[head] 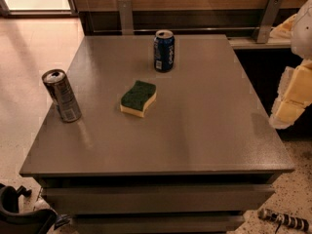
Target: Pick redbull can
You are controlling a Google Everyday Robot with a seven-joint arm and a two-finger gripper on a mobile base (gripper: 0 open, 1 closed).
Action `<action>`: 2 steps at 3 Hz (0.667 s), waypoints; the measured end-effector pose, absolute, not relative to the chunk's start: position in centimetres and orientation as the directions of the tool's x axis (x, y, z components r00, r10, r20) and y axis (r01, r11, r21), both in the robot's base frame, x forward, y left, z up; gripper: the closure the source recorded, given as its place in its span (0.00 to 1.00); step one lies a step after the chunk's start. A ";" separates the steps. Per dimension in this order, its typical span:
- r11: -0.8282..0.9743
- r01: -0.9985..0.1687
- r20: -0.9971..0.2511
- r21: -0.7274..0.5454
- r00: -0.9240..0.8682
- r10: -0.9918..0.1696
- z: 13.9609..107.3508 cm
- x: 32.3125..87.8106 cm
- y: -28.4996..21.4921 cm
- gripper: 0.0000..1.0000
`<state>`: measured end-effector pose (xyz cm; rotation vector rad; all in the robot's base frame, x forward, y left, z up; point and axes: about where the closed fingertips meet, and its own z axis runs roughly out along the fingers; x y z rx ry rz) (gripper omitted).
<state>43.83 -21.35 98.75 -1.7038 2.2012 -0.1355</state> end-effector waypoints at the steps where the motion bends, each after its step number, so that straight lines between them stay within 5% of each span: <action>1: 0.271 -0.919 -0.217 -0.287 -0.213 -0.953 98.8 43.8 -21.4 0.00; 2: 0.258 -0.924 -0.267 -0.282 -0.183 -0.946 97.7 44.3 -19.8 0.00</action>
Offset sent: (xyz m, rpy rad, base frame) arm 0.0131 0.0396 -0.0321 0.1345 -0.0064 0.0788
